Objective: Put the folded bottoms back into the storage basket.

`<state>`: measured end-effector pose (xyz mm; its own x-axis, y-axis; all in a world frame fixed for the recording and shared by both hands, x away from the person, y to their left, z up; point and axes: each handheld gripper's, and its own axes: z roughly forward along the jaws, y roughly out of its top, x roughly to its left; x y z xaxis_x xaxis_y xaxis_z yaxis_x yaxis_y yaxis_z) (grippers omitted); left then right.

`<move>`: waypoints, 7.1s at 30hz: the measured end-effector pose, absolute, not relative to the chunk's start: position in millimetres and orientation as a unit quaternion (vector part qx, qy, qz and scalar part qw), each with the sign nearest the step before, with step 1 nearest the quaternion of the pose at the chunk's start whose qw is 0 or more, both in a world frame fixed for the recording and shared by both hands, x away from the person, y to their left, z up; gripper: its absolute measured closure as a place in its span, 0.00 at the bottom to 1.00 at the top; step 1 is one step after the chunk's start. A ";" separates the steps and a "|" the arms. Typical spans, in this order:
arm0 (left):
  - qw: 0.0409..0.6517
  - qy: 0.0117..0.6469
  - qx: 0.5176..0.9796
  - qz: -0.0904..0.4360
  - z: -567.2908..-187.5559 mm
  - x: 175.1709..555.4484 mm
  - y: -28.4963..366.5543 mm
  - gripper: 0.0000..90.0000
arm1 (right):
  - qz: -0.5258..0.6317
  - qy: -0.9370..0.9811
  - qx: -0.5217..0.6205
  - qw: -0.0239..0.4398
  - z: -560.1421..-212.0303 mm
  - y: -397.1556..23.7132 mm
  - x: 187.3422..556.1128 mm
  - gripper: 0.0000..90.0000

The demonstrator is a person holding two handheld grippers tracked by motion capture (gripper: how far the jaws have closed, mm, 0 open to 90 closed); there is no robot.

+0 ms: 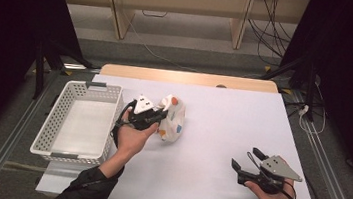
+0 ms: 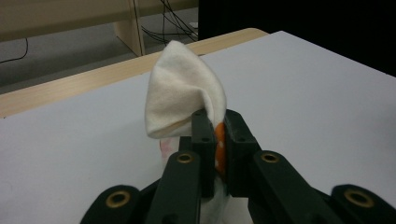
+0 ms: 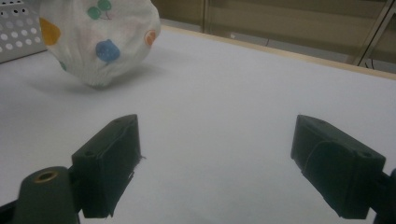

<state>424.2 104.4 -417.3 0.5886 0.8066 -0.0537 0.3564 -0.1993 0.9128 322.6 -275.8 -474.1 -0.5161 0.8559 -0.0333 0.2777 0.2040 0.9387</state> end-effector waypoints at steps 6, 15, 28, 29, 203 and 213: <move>0.498 0.387 0.740 0.232 -411.9 420.2 105.8 0.93 | 0.492 0.719 0.394 0.294 -474.1 -275.7 322.6 0.18; 0.501 0.388 0.737 0.236 -407.2 416.6 108.4 0.93 | 0.491 0.718 0.395 0.295 -473.9 -275.9 322.4 0.18; 0.498 0.388 0.736 0.243 -401.1 412.7 114.4 0.93 | 0.492 0.718 0.394 0.295 -473.9 -275.7 322.4 0.18; 0.498 0.388 0.736 0.243 -400.8 412.4 114.7 0.93 | 0.491 0.718 0.394 0.296 -473.8 -275.8 322.4 0.18; 0.499 0.451 0.673 0.308 -369.4 386.5 229.5 0.93 | 0.484 0.723 0.393 0.298 -474.6 -275.3 322.7 0.18; 0.500 0.456 0.667 0.311 -368.2 385.7 236.2 0.93 | 0.487 0.721 0.393 0.299 -475.2 -275.0 323.2 0.18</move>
<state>385.7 236.2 -368.2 0.3903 0.9198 -0.0400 0.2975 -0.0849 0.9509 323.2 -275.0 -475.2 -0.5127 0.8572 -0.0489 0.2753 0.2180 0.9363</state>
